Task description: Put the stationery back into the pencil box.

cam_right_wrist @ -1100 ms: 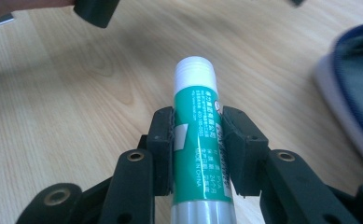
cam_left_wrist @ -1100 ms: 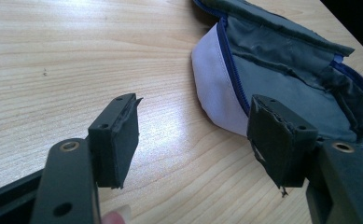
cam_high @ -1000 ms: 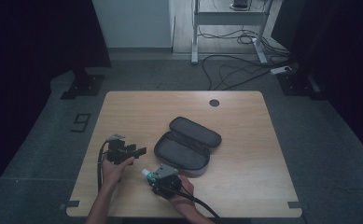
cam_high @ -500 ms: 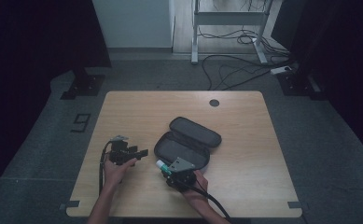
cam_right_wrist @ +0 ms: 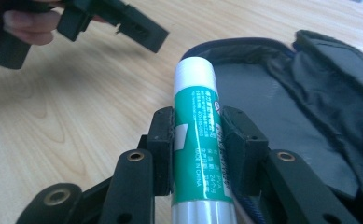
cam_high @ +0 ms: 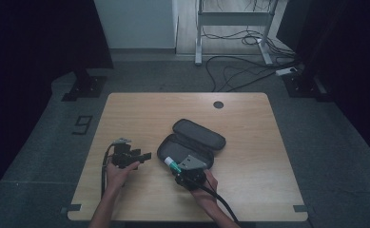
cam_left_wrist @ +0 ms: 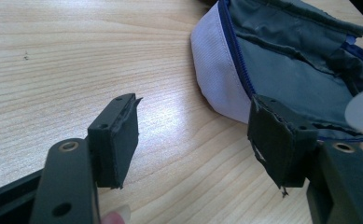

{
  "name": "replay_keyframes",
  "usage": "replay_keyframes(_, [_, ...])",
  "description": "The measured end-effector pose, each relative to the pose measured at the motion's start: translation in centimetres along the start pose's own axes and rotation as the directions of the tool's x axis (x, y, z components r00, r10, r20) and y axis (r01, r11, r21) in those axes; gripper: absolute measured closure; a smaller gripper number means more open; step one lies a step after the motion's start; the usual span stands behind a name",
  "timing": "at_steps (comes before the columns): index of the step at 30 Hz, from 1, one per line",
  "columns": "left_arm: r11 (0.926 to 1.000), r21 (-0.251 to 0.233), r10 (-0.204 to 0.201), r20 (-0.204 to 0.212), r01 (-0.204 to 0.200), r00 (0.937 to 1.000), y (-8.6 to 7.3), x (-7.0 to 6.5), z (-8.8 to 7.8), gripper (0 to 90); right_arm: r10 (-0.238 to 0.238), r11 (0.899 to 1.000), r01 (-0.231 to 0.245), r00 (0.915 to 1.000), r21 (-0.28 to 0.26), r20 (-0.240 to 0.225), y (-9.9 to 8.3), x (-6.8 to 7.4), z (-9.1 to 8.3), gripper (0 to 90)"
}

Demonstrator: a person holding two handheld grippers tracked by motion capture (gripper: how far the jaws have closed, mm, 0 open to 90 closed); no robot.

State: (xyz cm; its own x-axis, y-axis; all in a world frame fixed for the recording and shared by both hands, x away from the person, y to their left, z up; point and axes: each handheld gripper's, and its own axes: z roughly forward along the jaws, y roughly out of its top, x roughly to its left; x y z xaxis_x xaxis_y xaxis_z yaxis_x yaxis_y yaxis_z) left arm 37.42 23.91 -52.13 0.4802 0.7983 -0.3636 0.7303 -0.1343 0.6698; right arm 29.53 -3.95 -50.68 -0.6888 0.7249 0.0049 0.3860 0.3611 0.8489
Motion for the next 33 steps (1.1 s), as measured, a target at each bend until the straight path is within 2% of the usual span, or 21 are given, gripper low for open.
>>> replay_keyframes(17, [0.9999,0.011,0.005,0.006,-0.005,1.0,0.0,-0.2,0.2,34.2,0.041,0.999,-0.04,0.9984,-0.029,0.04,0.6,-2.3,-0.8,64.5])
replay_keyframes(33, [0.9995,0.029,0.011,0.007,-0.011,0.9999,-0.1,-0.2,0.5,34.0,0.104,0.994,-0.105,0.9911,0.006,0.084,0.0,-5.3,0.6,64.4])
